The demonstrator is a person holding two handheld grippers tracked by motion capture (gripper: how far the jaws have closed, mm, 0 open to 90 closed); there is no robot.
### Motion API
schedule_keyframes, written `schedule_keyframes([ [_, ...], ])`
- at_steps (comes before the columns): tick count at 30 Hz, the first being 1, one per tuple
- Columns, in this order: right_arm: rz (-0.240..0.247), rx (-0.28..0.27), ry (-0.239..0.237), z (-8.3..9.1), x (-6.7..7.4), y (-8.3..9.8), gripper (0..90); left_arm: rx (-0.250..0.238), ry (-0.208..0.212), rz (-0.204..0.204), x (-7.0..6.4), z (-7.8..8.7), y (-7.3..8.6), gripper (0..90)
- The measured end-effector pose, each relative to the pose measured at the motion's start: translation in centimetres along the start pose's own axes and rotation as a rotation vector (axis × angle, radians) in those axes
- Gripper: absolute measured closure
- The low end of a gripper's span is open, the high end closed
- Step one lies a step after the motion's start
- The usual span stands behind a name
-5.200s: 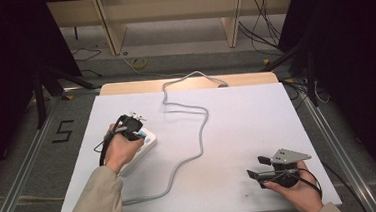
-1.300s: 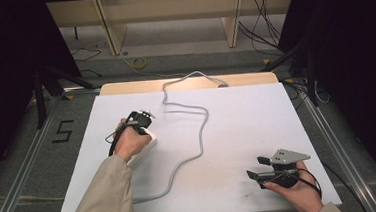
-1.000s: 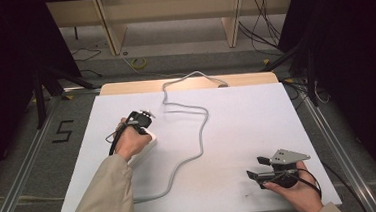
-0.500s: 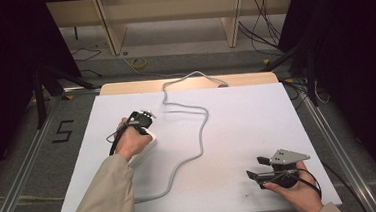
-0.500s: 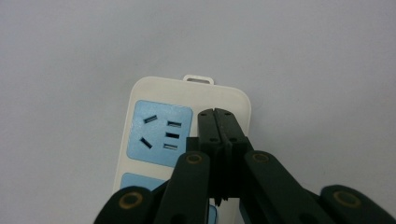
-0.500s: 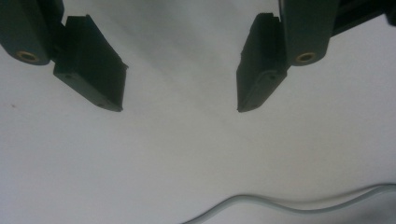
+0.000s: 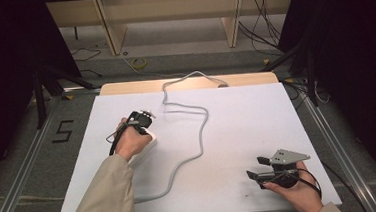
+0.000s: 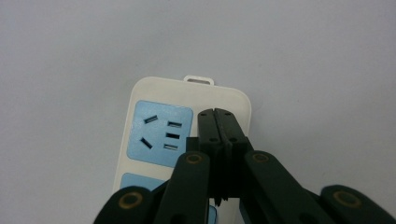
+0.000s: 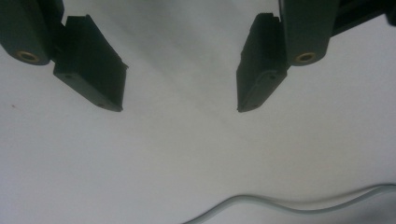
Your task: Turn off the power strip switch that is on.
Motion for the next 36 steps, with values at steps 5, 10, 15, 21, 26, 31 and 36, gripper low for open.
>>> schedule_keyframes([
  [5, 0.0, 0.0, -0.001, -0.01, -0.01, 0.0, 34.1, 0.001, 0.001, -0.002, 0.03, 0.01, 0.01, 89.8],
  [10, 0.0, -0.001, 0.0, -0.01, 0.0, -0.01, 34.1, 0.004, -0.001, -0.008, -0.01, 0.01, 0.0, 89.7],
  [15, -0.001, -0.001, 0.0, 0.01, -0.01, -0.01, 34.1, 0.004, 0.0, -0.009, 0.0, 0.02, 0.0, 89.7],
  [21, 0.0, -0.004, 0.0, 0.02, -0.03, -0.06, 34.1, -0.002, 0.006, -0.011, 0.0, 0.01, -0.02, 89.7],
  [26, 0.001, -0.008, 0.001, 0.1, -0.04, -0.13, 34.2, -0.008, -0.001, -0.017, 0.11, 0.16, -0.09, 89.7],
  [31, 0.004, -0.02, -0.002, 0.22, 0.06, -0.37, 34.3, -0.007, -0.006, -0.02, 0.26, 0.35, -0.02, 89.7],
  [36, 0.015, -0.031, -0.007, 0.37, 0.26, -0.62, 34.6, -0.015, -0.011, -0.027, 0.42, 0.56, -0.03, 89.6],
])
Point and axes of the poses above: each handheld gripper's, and its own axes: z roughly backward along the jaws, y roughly out of its underside, x roughly to its left, the point moved 10 cm from there along -z, roughly forward along the jaws, and after that the axes turned 8 degrees about -z, right-handed, at the moved point
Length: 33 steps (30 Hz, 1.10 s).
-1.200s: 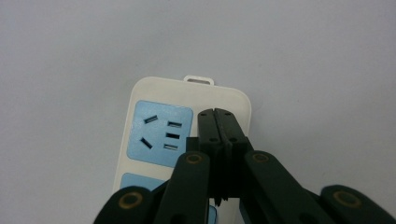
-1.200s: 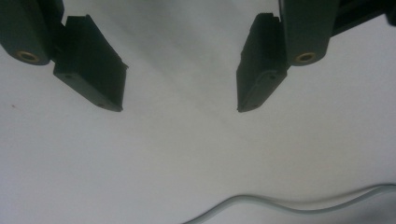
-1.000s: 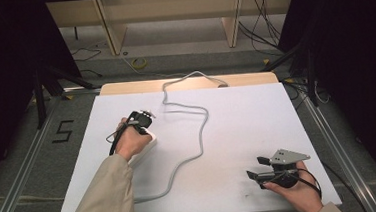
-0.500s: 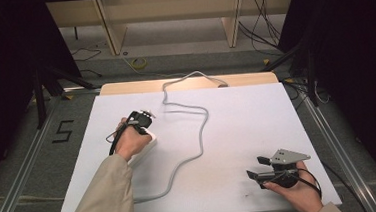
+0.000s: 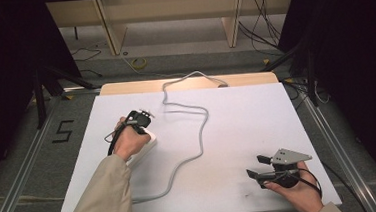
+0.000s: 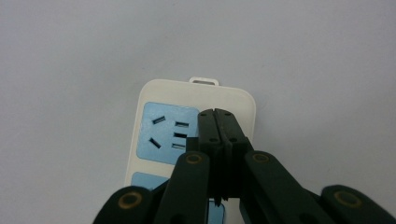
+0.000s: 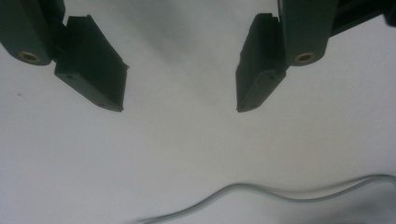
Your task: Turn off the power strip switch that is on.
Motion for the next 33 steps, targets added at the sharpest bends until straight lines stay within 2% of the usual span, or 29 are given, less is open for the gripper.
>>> schedule_keyframes([
  [6, -0.001, 0.003, 0.0, 0.0, 0.0, 0.0, 34.8, -0.05, 0.0, 0.029, 0.0, 0.7, -0.4, 88.9],
  [7, -0.001, 0.003, 0.0, 0.0, 0.0, 0.0, 34.8, -0.048, 0.003, 0.024, 0.1, 0.9, -0.4, 84.4],
  [12, -0.001, 0.003, 0.002, -0.1, 0.0, 0.1, 34.7, -0.079, 0.01, 0.04, -0.1, 1.6, -0.5, 80.2],
  [18, -0.001, 0.003, 0.001, -0.1, 0.0, 0.1, 34.7, -0.105, 0.022, 0.035, -0.4, 2.4, -0.6, 73.5],
  [26, -0.001, 0.003, 0.001, -0.1, 0.0, 0.1, 34.6, -0.15, 0.017, 0.032, -0.5, 3.3, -0.7, 66.9],
  [33, -0.001, 0.006, 0.0, -0.1, 0.0, 0.1, 34.6, -0.206, 0.022, 0.025, -1.1, 4.1, -0.7, 58.1],
])
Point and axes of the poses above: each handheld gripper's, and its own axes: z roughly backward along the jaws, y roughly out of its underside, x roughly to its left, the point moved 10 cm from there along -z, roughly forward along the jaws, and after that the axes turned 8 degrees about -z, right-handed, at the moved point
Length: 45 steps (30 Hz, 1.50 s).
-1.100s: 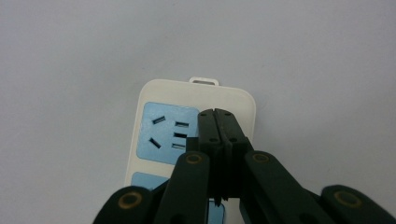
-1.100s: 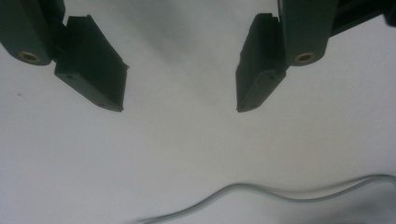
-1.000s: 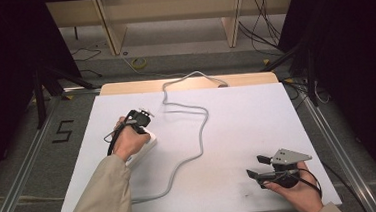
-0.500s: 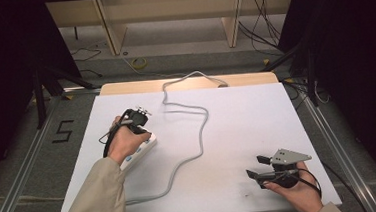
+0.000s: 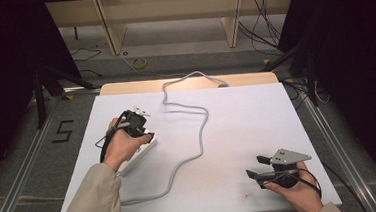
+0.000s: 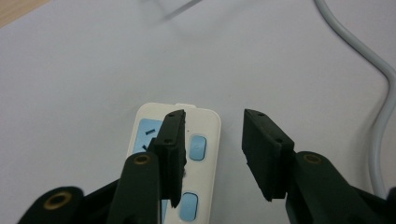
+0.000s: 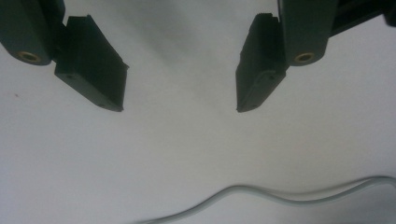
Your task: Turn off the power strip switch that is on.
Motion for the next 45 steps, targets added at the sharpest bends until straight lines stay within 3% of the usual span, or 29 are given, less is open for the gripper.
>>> schedule_keyframes([
  [15, -0.001, 0.0, -0.004, 0.0, 0.1, 0.0, 34.5, -0.069, 0.001, -0.027, -1.5, 1.3, 0.6, 39.6],
  [21, 0.001, 0.002, -0.008, 0.0, 0.2, 0.1, 34.5, -0.093, 0.003, -0.078, -2.4, 1.9, 0.8, 36.9],
  [30, 0.003, 0.001, -0.011, 0.0, 0.2, 0.1, 34.5, -0.124, -0.006, -0.116, -3.7, 2.1, 1.6, 34.3],
  [45, 0.007, 0.01, -0.02, -0.1, 0.4, 0.2, 34.5, -0.171, -0.001, -0.08, -4.5, 1.8, 4.3, 31.6],
])
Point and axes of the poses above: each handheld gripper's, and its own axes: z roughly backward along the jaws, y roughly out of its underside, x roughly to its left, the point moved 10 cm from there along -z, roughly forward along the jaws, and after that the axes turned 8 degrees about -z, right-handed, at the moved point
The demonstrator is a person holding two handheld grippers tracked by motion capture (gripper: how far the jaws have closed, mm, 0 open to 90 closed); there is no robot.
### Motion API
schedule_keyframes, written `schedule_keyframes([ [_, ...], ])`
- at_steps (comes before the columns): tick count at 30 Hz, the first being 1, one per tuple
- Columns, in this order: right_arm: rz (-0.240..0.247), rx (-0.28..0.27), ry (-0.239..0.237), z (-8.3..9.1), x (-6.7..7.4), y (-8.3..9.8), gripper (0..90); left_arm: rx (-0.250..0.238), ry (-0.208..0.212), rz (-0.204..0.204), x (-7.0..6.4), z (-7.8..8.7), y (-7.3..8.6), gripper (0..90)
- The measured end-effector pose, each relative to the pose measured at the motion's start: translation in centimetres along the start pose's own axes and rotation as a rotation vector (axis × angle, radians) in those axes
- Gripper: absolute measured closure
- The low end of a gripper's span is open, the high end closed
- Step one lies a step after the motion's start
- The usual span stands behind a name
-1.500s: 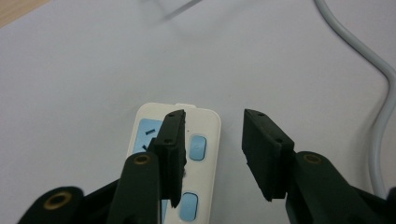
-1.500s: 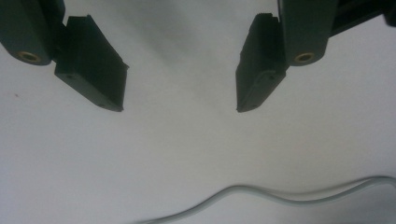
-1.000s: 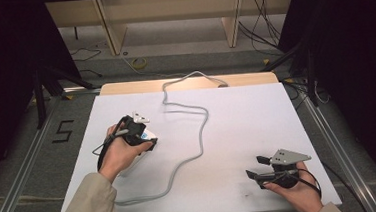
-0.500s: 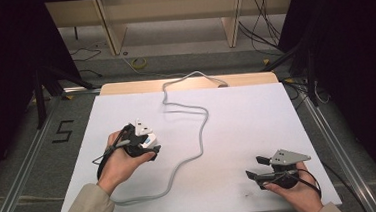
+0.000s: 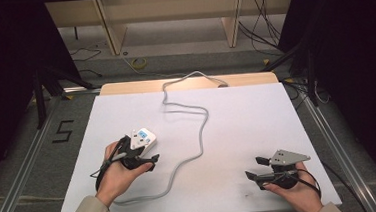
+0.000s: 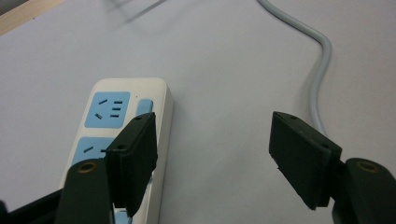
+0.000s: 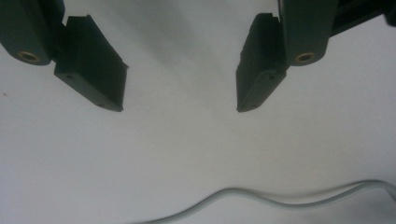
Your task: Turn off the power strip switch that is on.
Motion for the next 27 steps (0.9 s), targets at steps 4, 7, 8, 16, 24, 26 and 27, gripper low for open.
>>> schedule_keyframes([
  [4, -0.002, 0.001, 0.0, 0.0, 0.1, 0.0, 34.4, -0.021, 0.003, -0.016, -0.2, 0.4, 0.5, 29.7],
  [7, -0.002, 0.001, 0.0, 0.0, 0.0, 0.0, 34.4, -0.03, 0.002, -0.014, -0.4, 0.6, 0.9, 28.8],
  [8, -0.002, 0.001, -0.001, 0.0, 0.0, 0.0, 34.4, -0.026, 0.004, -0.014, -0.4, 0.7, 1.2, 28.4],
  [16, 0.001, 0.002, -0.003, 0.0, 0.1, 0.0, 34.4, -0.021, 0.02, 0.013, -1.0, 1.3, 3.7, 25.8],
  [24, 0.003, 0.002, 0.0, 0.0, 0.1, 0.0, 34.4, -0.031, 0.01, 0.021, -1.3, 1.6, 4.3, 25.7],
  [26, 0.0, 0.003, 0.001, 0.0, 0.1, 0.0, 34.4, -0.036, 0.014, 0.016, -1.5, 1.5, 4.1, 25.7],
  [27, 0.0, 0.004, 0.001, 0.0, 0.0, 0.0, 34.4, -0.038, 0.017, 0.015, -1.7, 1.4, 4.0, 25.7],
])
Point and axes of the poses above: each handheld gripper's, and its own axes: z roughly backward along the jaws, y roughly out of its underside, x roughly to its left, the point moved 10 cm from there along -z, roughly forward along the jaws, and after that the axes turned 8 degrees about -z, right-handed, at the moved point
